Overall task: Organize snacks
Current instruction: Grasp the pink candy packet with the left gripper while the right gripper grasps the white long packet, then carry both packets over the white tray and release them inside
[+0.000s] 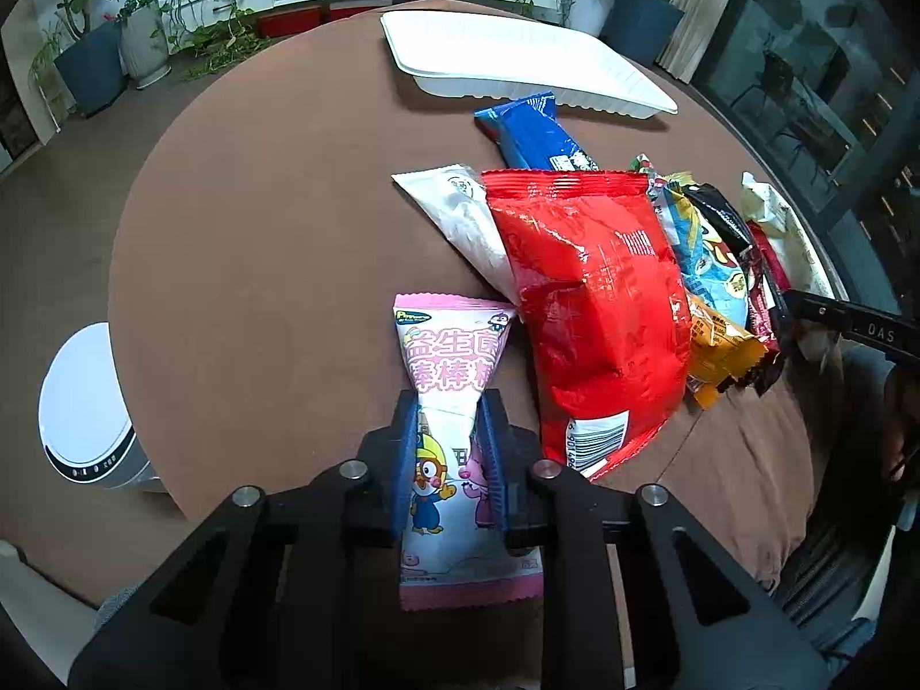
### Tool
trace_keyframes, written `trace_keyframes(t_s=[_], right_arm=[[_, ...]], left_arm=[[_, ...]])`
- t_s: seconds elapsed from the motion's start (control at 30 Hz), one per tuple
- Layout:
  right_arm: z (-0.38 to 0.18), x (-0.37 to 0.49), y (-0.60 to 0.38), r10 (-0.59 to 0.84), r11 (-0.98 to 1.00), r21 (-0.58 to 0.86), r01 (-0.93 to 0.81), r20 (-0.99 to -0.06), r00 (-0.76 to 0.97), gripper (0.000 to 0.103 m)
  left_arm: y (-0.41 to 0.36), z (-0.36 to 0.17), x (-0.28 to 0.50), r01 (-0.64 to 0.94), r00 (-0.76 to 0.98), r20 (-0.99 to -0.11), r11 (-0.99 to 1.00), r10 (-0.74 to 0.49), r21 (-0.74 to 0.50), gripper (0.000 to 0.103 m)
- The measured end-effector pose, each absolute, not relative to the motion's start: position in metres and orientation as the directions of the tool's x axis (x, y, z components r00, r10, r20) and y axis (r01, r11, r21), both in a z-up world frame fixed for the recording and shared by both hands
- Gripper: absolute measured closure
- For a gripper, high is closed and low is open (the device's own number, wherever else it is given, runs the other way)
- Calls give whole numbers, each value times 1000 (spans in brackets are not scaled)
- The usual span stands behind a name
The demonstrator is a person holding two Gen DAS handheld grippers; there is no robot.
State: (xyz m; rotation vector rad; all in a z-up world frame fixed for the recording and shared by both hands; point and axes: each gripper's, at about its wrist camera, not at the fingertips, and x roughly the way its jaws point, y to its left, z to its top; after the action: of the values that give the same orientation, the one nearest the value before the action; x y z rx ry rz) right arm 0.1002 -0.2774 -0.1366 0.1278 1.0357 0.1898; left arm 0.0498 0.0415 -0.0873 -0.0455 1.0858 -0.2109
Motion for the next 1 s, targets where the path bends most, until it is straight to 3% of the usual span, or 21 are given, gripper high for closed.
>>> trace_keyframes(t_s=[0.73, 1.0], right_arm=[[-114, 90, -298, 285, 955, 283, -91, -788, 546, 82], [-83, 101, -325, 301, 944, 319, -83, -731, 612, 82]], left_arm=[[64, -66, 38, 119, 511, -822, 968, -251, -221, 90], [78, -34, 59, 108, 578, -772, 963, -264, -249, 90]])
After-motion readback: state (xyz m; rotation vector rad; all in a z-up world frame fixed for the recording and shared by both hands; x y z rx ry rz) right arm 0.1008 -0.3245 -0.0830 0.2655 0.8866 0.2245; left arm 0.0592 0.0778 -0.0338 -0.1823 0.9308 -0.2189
